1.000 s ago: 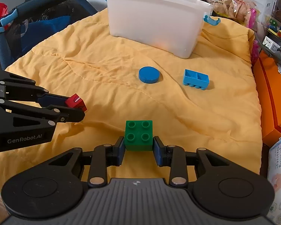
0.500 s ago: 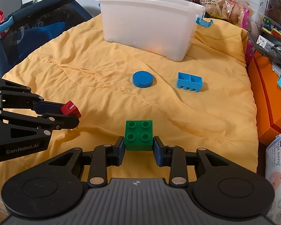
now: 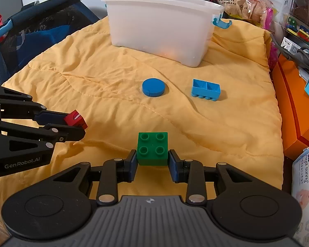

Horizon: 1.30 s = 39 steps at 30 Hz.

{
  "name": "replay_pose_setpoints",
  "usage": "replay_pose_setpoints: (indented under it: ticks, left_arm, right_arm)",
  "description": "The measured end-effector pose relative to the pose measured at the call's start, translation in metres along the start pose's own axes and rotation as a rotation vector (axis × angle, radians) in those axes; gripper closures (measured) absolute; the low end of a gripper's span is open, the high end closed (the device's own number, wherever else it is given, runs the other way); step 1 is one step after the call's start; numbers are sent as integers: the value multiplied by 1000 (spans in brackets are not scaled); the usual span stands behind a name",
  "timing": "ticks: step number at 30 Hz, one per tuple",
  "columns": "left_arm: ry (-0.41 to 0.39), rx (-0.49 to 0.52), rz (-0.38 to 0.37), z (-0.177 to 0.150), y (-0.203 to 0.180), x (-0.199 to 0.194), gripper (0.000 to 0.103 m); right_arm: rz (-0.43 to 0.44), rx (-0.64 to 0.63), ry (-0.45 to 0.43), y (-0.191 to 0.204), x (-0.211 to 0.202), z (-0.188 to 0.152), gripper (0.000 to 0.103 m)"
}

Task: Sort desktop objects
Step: 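Lift the red block with the left tool while the right tool lifts the green brick, then carry the red block and green brick over the bin and open both tools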

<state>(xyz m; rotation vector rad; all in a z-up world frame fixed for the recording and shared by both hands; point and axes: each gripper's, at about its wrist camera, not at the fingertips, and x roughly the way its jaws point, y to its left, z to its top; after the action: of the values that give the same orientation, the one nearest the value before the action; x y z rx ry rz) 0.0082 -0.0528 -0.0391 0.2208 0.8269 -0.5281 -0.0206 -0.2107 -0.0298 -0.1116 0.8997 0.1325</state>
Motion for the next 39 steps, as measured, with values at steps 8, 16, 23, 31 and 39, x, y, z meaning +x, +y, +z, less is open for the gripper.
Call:
replay_pose_setpoints:
  ticks: [8,16,23,31,39]
  left_arm:
    - [3,-7,5,7,4,4,81]
    - [-88,-12,38,50,22,0,81]
    - [-253,-23,58,126,43,-8,81]
    - [-350,-84,130,214,77,25,76]
    - [-385,-56,74,186,71,13,44]
  right_arm:
    - [9,2,7,-4,5,5,68]
    - [-11,-4,-74,-17,2,43,68]
    - [-37,-25,-240,-29,-6,117,68]
    - [-108,2,-323,-48,23,195,67]
    - [-97,20,-368,-68,13,164,43]
